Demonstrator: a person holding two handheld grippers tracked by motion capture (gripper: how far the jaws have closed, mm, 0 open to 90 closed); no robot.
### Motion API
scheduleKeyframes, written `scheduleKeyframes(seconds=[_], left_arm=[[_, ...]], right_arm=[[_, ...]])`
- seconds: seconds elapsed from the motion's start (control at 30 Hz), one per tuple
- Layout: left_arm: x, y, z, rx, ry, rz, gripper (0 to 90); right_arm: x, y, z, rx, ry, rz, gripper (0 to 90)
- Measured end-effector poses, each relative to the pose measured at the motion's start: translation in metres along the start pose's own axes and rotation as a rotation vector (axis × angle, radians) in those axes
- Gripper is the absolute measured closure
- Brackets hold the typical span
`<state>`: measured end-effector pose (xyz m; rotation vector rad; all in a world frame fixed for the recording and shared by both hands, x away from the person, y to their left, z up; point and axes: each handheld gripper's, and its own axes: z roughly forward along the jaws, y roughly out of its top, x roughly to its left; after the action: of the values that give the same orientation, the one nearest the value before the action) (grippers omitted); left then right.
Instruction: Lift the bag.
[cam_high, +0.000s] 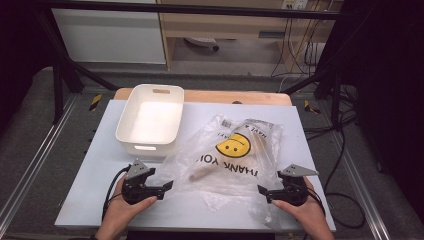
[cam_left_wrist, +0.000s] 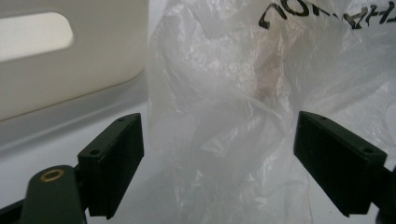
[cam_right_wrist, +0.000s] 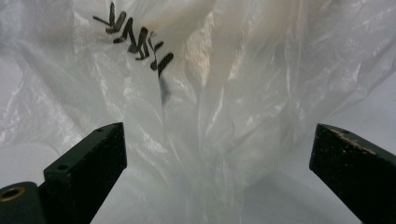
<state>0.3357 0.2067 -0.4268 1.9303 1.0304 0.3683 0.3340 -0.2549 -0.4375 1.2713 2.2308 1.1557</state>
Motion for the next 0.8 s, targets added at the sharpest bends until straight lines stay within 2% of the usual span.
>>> scheduleKeyframes(seconds=[0.1,0.17,0.33,0.8], left_arm=[[0.001,0.001,-0.004,-0.015,0.006,-0.013,13.6],[0.001,0.0,-0.007,-0.017,0.025,-0.013,11.4],[0.004,0.0,-0.016,-0.05,0.041,-0.009,9.3],[0.023,0.004,-0.039,-0.138,0.092,-0.022,9.1]], right_arm=[[0.001,0.005,-0.002,-0.024,-0.004,0.013,4.2],[0.001,0.008,-0.005,-0.051,-0.015,0.009,4.2],[0.001,0.018,-0.01,-0.116,-0.037,0.022,3.9],[-0.007,0.033,-0.02,-0.201,-0.075,0.046,3.6]])
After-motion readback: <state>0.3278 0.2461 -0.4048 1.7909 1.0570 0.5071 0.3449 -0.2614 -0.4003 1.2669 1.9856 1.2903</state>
